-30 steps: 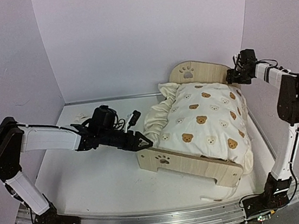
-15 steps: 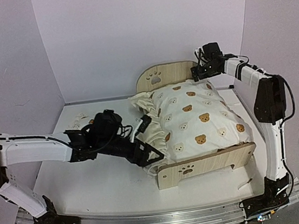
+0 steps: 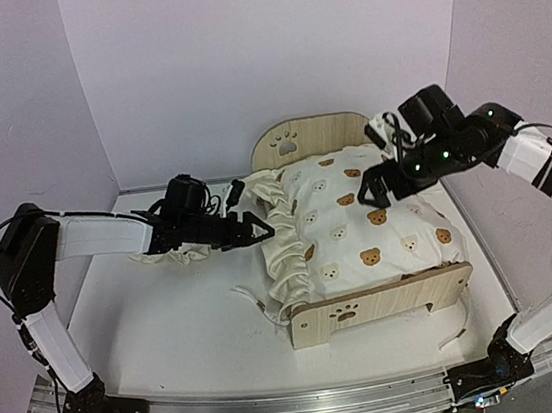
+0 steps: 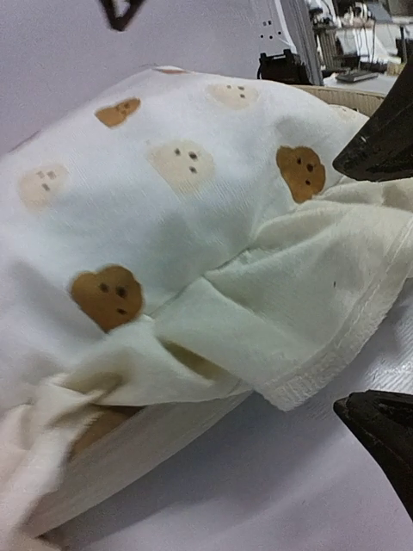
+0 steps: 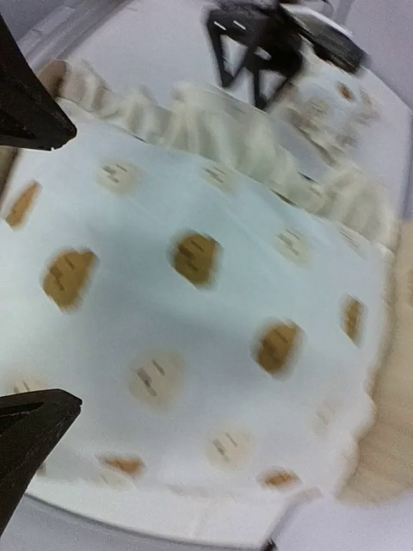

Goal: Set up the pet bed

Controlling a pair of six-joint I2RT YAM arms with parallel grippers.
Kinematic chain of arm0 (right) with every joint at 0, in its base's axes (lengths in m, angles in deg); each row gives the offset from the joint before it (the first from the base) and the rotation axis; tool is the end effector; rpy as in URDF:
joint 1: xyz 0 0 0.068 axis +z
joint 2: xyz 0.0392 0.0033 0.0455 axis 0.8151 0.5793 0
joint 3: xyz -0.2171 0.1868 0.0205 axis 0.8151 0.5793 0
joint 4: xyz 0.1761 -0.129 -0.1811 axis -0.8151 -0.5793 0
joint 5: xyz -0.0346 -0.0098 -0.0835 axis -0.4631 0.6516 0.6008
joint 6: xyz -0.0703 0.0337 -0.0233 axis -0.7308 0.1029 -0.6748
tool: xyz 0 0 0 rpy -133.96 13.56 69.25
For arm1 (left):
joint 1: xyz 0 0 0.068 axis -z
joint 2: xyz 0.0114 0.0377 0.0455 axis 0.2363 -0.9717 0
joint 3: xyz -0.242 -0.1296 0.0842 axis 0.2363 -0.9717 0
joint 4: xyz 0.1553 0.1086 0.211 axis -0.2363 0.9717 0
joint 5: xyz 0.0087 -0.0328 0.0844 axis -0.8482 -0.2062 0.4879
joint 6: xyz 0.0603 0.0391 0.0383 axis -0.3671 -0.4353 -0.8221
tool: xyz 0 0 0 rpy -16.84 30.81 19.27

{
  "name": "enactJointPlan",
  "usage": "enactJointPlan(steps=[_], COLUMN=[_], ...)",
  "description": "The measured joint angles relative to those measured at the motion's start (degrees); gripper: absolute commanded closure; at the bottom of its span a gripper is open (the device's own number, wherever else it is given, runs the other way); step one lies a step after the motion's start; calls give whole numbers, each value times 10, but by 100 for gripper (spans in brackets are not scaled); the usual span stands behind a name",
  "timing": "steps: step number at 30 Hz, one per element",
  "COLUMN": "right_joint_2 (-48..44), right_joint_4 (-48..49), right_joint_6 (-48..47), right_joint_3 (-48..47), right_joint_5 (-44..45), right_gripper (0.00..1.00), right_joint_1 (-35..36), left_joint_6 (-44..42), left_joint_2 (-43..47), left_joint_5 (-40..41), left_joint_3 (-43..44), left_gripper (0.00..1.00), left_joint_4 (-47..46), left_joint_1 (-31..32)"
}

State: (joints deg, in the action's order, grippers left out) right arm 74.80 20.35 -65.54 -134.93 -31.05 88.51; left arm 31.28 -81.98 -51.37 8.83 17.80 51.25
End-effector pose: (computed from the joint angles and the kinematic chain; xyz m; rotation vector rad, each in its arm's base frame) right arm 0.2720 0.1810 0.3719 -0.5384 2.3432 0.3127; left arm 0.3224 -0.2949 0.2133 0.5854 2.1853 -1.2174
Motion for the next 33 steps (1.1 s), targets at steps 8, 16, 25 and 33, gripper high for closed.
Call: enactJointPlan(steps=[8, 16, 25, 33], right_joint_2=[-108, -147, -122, -112], right_joint_4=[-118, -160, -46, -37], right_joint_6=[184, 447, 699, 831], right_joint_3=[168, 242, 342, 345], right_joint_5=[-42, -4, -2, 42], right_gripper=[2, 4, 54, 100], right_joint_1=[60, 60, 60, 29], left_joint_6=[57, 71, 71, 71], left_joint_2=[-67, -67, -67, -63], left_joint_5=[-73, -76, -73, -69], left_joint_3=[0, -6, -35, -50], left_gripper=[57, 82, 88, 46], left_joint_4=[-64, -103, -111, -117], left_joint_1=[0, 0, 8, 43])
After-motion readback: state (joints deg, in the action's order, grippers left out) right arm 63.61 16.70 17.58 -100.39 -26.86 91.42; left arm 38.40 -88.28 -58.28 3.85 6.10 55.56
